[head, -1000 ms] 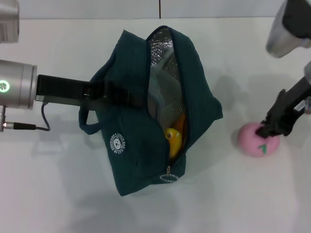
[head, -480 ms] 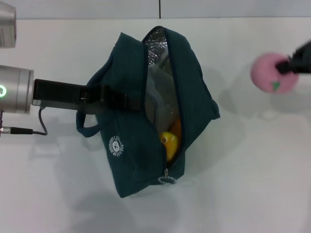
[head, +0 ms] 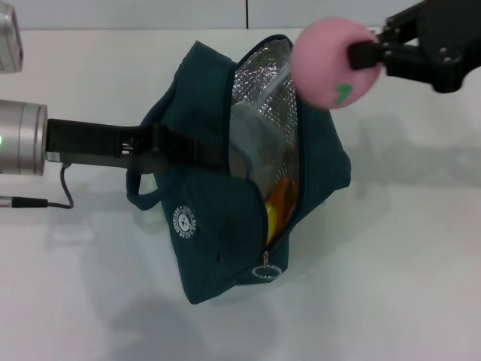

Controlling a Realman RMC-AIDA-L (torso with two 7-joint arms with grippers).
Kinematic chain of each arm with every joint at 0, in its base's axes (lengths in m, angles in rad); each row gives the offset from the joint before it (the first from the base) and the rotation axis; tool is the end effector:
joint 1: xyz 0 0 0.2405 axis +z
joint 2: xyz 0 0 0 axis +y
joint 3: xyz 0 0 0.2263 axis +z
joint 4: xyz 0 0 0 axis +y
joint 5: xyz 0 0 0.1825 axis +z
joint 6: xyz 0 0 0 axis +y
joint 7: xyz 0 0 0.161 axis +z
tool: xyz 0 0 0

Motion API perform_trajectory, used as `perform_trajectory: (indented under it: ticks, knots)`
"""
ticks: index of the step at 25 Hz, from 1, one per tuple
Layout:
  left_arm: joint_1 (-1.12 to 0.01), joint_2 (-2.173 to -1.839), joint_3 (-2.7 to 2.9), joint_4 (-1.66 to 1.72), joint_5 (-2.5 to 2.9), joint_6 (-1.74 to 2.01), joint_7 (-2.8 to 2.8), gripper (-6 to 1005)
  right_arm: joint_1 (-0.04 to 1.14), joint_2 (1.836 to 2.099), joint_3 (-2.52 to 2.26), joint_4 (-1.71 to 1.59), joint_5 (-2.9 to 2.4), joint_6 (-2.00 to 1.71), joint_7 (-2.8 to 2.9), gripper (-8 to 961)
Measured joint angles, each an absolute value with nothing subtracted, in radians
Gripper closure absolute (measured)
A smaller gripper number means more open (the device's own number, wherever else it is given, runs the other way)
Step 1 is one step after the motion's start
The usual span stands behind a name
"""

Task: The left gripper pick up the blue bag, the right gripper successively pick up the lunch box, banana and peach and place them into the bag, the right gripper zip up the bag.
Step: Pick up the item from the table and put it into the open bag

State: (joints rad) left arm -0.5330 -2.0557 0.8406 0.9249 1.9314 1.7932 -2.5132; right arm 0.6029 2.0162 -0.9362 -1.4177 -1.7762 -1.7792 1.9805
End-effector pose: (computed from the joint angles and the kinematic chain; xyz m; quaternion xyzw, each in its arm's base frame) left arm -0.1705 0.2871 0.0259 0.7949 0.5614 0.2169 0.0773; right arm 0.0777 0.3039 0.0837 -0.9711 0.0597 0.2182 0.0763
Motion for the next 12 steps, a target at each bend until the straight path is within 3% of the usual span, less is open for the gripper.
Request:
perform_trajectory:
  ticks: [12]
  knots:
    - [-0.528, -2.059, 0.841, 0.920, 1.929, 1.789, -2.510, 959, 0.660, 2.013, -1.142, -1.103, -1.770, -1.606, 1.812, 912]
